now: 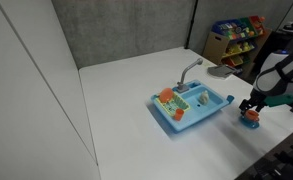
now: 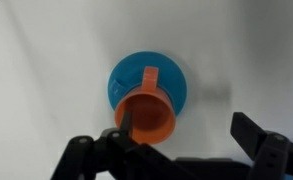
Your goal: Put the orange mug on the blue counter
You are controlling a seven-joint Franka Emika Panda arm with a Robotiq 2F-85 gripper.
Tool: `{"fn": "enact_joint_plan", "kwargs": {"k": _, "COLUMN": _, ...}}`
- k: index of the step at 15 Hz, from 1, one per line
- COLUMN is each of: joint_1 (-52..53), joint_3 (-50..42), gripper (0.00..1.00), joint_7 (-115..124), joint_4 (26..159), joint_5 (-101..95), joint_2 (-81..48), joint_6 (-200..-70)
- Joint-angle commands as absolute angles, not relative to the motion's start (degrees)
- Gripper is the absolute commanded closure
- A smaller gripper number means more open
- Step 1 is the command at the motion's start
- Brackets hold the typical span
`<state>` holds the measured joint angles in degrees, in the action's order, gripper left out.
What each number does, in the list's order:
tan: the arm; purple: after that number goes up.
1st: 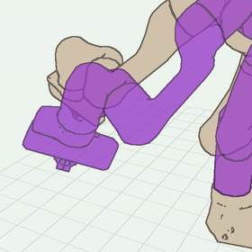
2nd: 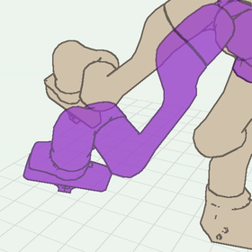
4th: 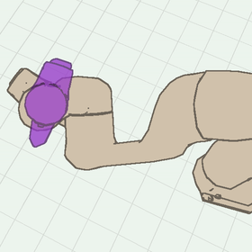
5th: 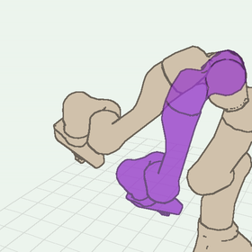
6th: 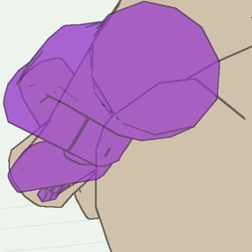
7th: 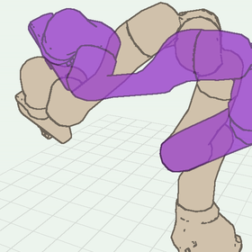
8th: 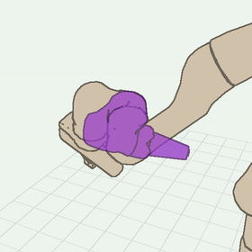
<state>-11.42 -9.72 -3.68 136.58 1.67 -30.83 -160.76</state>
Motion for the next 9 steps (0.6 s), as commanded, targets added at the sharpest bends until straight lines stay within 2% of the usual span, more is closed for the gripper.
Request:
{"fn": "enact_joint_plan", "kwargs": {"k": 1, "joint_1": -13.06, "joint_3": -8.34, "gripper": 0.00, "joint_7": -5.78, "joint_4": 135.68, "joint_5": 1.01, "joint_2": -32.28, "joint_6": -161.86}}
{"fn": "enact_joint_plan", "kwargs": {"k": 7, "joint_1": -13.27, "joint_3": -8.32, "gripper": 0.00, "joint_7": -6.38, "joint_4": 134.93, "joint_5": 0.92, "joint_2": -33.71, "joint_6": -161.62}}
{"fn": "enact_joint_plan", "kwargs": {"k": 8, "joint_1": -13.38, "joint_3": -8.29, "gripper": 0.17, "joint_7": -6.42, "joint_4": 134.81, "joint_5": 0.97, "joint_2": -33.82, "joint_6": -161.54}}
{"fn": "enact_joint_plan", "kwargs": {"k": 9, "joint_1": -13.48, "joint_3": -8.26, "gripper": 0.26, "joint_7": -6.49, "joint_4": 134.69, "joint_5": 0.99, "joint_2": -33.90, "joint_6": -161.47}}
